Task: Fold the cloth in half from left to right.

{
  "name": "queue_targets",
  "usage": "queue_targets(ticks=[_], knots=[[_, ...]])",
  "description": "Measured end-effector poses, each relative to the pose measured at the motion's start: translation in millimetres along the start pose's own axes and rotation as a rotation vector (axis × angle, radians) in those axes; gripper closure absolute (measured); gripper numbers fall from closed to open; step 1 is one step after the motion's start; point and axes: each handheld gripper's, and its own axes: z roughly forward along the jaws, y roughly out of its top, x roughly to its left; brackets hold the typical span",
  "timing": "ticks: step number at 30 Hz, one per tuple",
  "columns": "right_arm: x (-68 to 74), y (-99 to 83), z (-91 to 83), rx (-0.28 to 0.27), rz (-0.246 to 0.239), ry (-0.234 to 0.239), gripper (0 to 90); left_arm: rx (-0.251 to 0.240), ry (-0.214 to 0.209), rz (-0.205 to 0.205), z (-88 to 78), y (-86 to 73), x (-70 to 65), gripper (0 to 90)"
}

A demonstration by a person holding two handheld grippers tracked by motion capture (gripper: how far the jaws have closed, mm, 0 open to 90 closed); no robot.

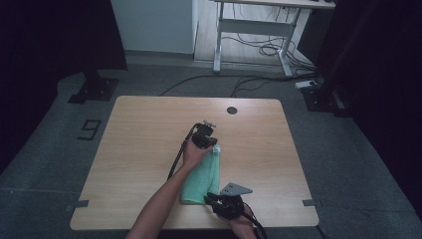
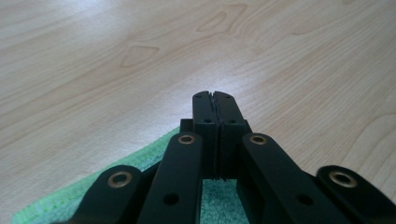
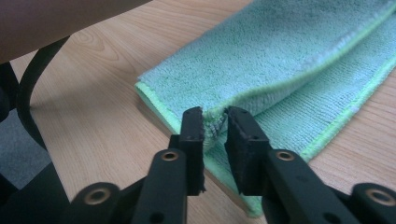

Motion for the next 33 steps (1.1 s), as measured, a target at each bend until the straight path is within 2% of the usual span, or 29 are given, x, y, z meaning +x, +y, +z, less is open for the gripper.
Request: queue_targets(ticks=[3, 10, 13, 15, 17, 21, 28, 33], knots=[[-2.3, -0.4, -0.3, 0.011, 0.013, -0.005, 73.5, -0.007, -0.002, 0.008, -1.4, -0.2, -3.0, 88.8], [-1.6, -1.8, 1.1, 0.043, 0.005, -0.005, 72.6, -0.018, -0.006, 0.012, -5.5, 1.9, -6.3, 87.6], [-1.3, -3.0, 2.9, 0.06, -0.002, -0.015, 70.8, -0.012, -0.022, 0.01, -2.4, -0.3, -5.5, 77.4], [-1.7, -3.2, 2.8, 0.063, -0.002, -0.017, 70.1, -0.032, -0.018, 0.01, -3.8, -2.4, -4.5, 67.1], [-1.9, -3.2, 1.9, 0.063, 0.001, -0.021, 67.7, -0.039, -0.009, 0.014, -9.1, -3.5, -2.5, 55.4], [-3.0, -3.9, 0.9, 0.057, 0.006, -0.028, 64.2, -0.087, -0.023, 0.0, -28.3, -6.2, 4.2, 45.6], [-3.2, -2.5, -0.3, 0.057, 0.006, -0.023, 58.2, -0.124, -0.016, -0.006, -55.6, -19.2, 16.7, 42.8], [-7.0, -0.5, -2.0, 0.045, 0.019, -0.013, 57.6, -0.102, -0.019, -0.012, -57.7, -31.7, 25.4, 44.0]])
